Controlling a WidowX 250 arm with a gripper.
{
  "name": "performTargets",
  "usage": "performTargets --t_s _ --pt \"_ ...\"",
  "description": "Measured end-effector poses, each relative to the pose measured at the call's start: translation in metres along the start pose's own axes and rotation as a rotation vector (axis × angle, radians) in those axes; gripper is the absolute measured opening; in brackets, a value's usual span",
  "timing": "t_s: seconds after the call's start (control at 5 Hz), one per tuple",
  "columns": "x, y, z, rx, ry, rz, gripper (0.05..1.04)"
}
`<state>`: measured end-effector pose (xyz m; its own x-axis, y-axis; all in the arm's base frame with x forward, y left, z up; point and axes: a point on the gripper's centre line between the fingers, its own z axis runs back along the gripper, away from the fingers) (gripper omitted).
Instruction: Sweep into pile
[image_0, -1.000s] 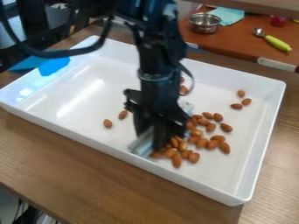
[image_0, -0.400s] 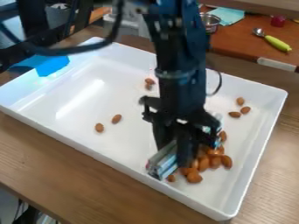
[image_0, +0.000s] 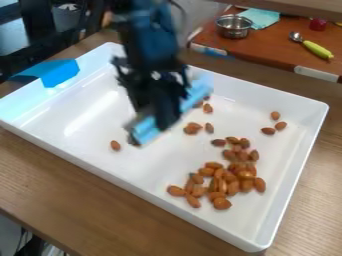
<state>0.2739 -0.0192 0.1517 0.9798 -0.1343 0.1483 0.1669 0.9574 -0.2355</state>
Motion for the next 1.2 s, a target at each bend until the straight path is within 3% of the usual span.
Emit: performTargets --t_s 0.2,0.6,1.2 --pt "0.005 0.046 0.019 0.009 -0.028 0.039 0.381" --pt "0.008 0.097 0.010 0.100 -0.047 0.002 0.381" --pt "0.019 0.105 -0.038 0.234 0.023 -0.010 0.381"
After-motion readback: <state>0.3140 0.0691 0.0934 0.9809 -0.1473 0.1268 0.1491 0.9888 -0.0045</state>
